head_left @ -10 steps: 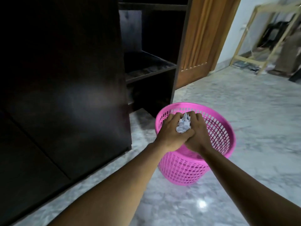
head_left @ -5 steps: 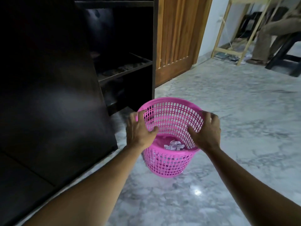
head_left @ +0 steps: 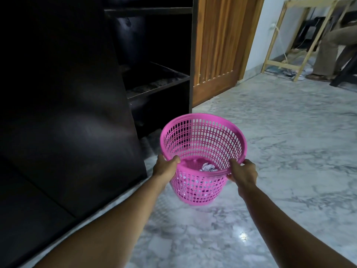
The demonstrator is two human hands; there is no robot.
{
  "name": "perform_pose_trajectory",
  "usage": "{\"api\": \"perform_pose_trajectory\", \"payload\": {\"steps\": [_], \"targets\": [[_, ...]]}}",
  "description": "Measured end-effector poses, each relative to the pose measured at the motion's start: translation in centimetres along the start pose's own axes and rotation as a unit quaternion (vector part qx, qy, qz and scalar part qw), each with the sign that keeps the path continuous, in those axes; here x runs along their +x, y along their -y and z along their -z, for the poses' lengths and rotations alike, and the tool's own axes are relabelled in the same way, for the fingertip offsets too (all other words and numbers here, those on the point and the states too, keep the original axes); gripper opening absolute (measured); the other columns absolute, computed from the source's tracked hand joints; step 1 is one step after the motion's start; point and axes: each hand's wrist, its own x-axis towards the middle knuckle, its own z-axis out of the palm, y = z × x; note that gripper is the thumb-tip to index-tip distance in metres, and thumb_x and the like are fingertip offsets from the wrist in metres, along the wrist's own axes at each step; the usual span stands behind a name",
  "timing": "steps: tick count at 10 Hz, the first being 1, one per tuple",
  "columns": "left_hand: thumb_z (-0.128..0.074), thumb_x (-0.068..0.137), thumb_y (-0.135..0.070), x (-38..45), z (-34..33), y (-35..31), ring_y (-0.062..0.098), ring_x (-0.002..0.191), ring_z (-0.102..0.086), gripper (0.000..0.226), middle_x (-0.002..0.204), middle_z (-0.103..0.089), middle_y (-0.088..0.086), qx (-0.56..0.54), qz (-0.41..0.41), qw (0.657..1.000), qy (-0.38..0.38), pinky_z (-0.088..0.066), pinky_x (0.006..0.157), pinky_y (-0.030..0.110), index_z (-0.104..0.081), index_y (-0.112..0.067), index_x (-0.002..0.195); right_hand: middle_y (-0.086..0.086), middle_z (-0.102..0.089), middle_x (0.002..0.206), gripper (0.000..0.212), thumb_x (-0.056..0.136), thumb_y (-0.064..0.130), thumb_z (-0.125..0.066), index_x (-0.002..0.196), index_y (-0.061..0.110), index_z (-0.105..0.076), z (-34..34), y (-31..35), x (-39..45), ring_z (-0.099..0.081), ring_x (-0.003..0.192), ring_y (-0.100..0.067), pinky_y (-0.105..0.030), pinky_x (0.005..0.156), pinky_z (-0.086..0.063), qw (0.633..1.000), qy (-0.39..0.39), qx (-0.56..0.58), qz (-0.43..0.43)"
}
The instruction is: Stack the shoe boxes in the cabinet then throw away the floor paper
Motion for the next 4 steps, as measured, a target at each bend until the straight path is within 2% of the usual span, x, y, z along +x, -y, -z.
{"api": "perform_pose_trajectory", "payload": {"steps": [1, 2, 3, 4], "targets": [[-0.069, 0.058, -0.055, 4.3, 1.3, 1.1, 0.031, 0.095, -0.074, 0.068, 0.107, -0.076, 0.011, 0.010, -0.016, 0.999, -0.046, -0.062, 0.090, 0.053, -0.064, -0.016, 0.113, -0.018, -0.075, 0.112, 0.081, 0.053, 0.063, -0.058, 0.117, 0.015, -0.071, -2.9, 0.4, 1.3, -0.074, 0.100, -0.044, -0.058, 0.090, -0.061, 1.000, 0.026, 0.004, 0.014], [-0.078, 0.082, -0.030, 3.1, 2.7, -0.7, 0.032, 0.106, -0.070, 0.049, 0.118, -0.071, 0.013, -0.031, -0.022, 0.997, -0.066, -0.058, 0.098, 0.051, -0.061, -0.005, 0.121, -0.019, -0.075, 0.113, 0.082, 0.057, 0.061, -0.059, 0.123, 0.014, -0.069, -5.2, 1.6, 1.5, -0.074, 0.102, -0.043, -0.057, 0.091, -0.061, 0.999, 0.047, 0.010, 0.018], [-0.077, 0.090, -0.028, 3.3, 3.3, -0.4, 0.035, 0.109, -0.070, 0.044, 0.123, -0.071, 0.017, -0.050, -0.039, 0.995, -0.071, -0.057, 0.098, 0.052, -0.061, -0.003, 0.123, -0.020, -0.072, 0.123, 0.089, 0.063, 0.066, -0.056, 0.134, 0.013, -0.063, -5.9, 3.4, -0.9, -0.071, 0.108, -0.043, -0.056, 0.096, -0.059, 0.998, 0.059, 0.001, 0.029], [-0.074, 0.093, -0.035, 3.4, 3.3, 0.1, 0.035, 0.106, -0.070, 0.051, 0.121, -0.070, 0.013, -0.037, -0.049, 0.996, -0.064, -0.059, 0.095, 0.048, -0.057, -0.001, 0.127, -0.019, -0.066, 0.136, 0.076, 0.087, 0.058, -0.067, 0.147, 0.014, -0.052, -5.1, 4.6, -3.1, -0.064, 0.122, -0.043, -0.054, 0.106, -0.054, 0.997, 0.055, -0.028, 0.035]]}}
